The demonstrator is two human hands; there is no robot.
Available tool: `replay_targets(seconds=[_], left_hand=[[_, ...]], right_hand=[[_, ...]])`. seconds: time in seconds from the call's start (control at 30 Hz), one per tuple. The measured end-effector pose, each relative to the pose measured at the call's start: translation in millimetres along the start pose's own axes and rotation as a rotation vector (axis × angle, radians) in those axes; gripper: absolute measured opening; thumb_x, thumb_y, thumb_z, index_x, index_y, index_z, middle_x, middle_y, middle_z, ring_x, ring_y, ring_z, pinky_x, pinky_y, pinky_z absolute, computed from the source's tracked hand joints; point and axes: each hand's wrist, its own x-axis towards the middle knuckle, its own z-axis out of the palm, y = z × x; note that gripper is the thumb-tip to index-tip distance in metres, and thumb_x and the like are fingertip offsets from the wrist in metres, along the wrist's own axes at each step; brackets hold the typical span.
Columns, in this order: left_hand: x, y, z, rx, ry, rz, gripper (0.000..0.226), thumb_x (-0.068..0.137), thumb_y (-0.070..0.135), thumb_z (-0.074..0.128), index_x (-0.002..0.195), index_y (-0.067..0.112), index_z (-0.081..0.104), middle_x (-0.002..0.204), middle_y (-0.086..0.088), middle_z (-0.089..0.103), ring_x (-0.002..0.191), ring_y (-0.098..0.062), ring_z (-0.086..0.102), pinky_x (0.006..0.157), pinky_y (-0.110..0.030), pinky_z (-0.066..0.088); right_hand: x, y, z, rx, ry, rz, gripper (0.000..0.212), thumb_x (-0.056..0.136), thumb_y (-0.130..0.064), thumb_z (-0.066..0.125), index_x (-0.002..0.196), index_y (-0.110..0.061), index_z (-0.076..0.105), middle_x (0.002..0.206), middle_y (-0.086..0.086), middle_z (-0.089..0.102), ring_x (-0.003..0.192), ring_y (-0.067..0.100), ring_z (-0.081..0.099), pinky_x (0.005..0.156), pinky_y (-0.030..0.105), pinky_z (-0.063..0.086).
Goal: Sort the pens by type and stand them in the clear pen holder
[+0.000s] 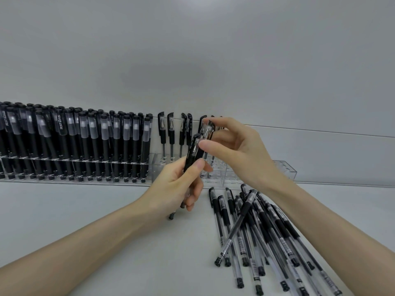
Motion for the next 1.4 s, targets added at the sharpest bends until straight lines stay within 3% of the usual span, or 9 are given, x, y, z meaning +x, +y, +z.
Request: replay_targets(seconds=[0.2,0.4,0.57,0.7,0.87,1.03,1.13,1.27,1.4], left_hand=[[4.0,-5.2,-6.3,0.104,0.159,-0.016,0.043,0.084,0.049,0.041,0.102,0.016,0.063,0.089,-0.003,0.067,0.080,-0.012,0.064,0.076,-0.031,0.054],[2.8,2.3,-7.6,0.052,0.230,-0.013,0.032,0.097,0.037,0.038,0.097,0.011,0.056,0.052,0.002,0.045,0.039,-0.011,0.035,0.037,-0.021,0.031],[5.3,1.4,-6.3,0.056,0.242,-0.084,0.033,0.097,0.039,0.040,0.087,0.009,0.050,0.050,0.005,0.036,0.040,-0.009,0.025,0.038,-0.019,0.021],[9.4,-1.3,-9.4,0.020,0.254,-0.141,0.023,0.097,0.031,0.042,0.086,0.011,0.042,0.054,0.004,0.045,0.045,-0.011,0.030,0.042,-0.023,0.024],[6.0,-1.5,-8.1,0.090,0.225,-0.046,0.017,0.099,0.023,0.041,0.092,0.010,0.050,0.056,0.006,0.049,0.051,-0.012,0.042,0.049,-0.024,0.040],[4.2,-0.1,-5.9,0.074,0.207,-0.017,0.021,0.099,0.028,0.040,0.102,0.017,0.058,0.055,0.005,0.041,0.047,-0.009,0.031,0.045,-0.026,0.026],[5.6,0.0,-2.7,0.048,0.180,-0.036,0.021,0.099,0.022,0.040,0.099,0.012,0.058,0.057,0.003,0.042,0.049,-0.011,0.031,0.046,-0.025,0.024],[2.9,-2.4,3.8,0.094,0.065,-0.014,0.020,0.100,0.021,0.040,0.099,0.015,0.059,0.060,0.003,0.044,0.050,-0.008,0.037,0.045,-0.017,0.032],[0.5,-1.1,6.6,0.084,-0.005,-0.004,0.019,0.098,0.020,0.043,0.099,0.016,0.061,0.059,0.004,0.048,0.050,-0.009,0.043,0.047,-0.018,0.037]], right_hand=[[11.9,-6.7,-19.5,0.016,0.321,-0.077,0.033,0.085,-0.002,0.067,0.115,-0.011,0.058,0.071,-0.002,0.071,0.066,0.010,0.068,0.064,0.025,0.055],[22.0,6.0,-41.8,-0.299,0.523,-0.170,0.031,0.084,-0.012,0.067,0.106,-0.027,0.051,0.071,-0.002,0.064,0.068,0.017,0.063,0.074,0.042,0.055],[26.5,21.7,-35.7,-0.331,0.474,-0.169,0.029,0.086,-0.012,0.065,0.106,-0.027,0.051,0.077,0.004,0.066,0.074,0.019,0.066,0.069,0.024,0.049],[27.2,34.8,-29.6,-0.430,0.409,-0.147,0.026,0.086,-0.012,0.068,0.109,-0.020,0.059,0.082,-0.009,0.059,0.071,0.010,0.061,0.067,0.012,0.045],[24.1,40.9,-25.9,-0.562,0.358,-0.130,0.024,0.088,-0.010,0.065,0.111,-0.012,0.063,0.081,-0.006,0.059,0.071,0.017,0.061,0.074,0.031,0.053],[18.9,32.8,-24.8,-0.631,0.390,-0.137,0.022,0.088,-0.016,0.066,0.109,-0.015,0.062,0.087,-0.001,0.063,0.071,0.014,0.060,0.072,0.032,0.053],[6.6,19.3,-19.7,-0.439,0.384,-0.111,0.018,0.088,-0.021,0.067,0.104,-0.017,0.061,0.085,-0.002,0.065,0.074,0.008,0.060,0.068,0.018,0.048],[-8.1,7.1,-8.7,-0.140,0.100,0.028,0.031,0.085,-0.023,0.069,0.114,-0.017,0.061,0.085,-0.002,0.073,0.085,0.011,0.068,0.082,0.028,0.053],[-12.5,4.0,-7.2,-0.031,0.133,0.037,0.030,0.083,-0.015,0.071,0.110,-0.016,0.058,0.079,-0.003,0.074,0.076,0.010,0.070,0.077,0.026,0.054]])
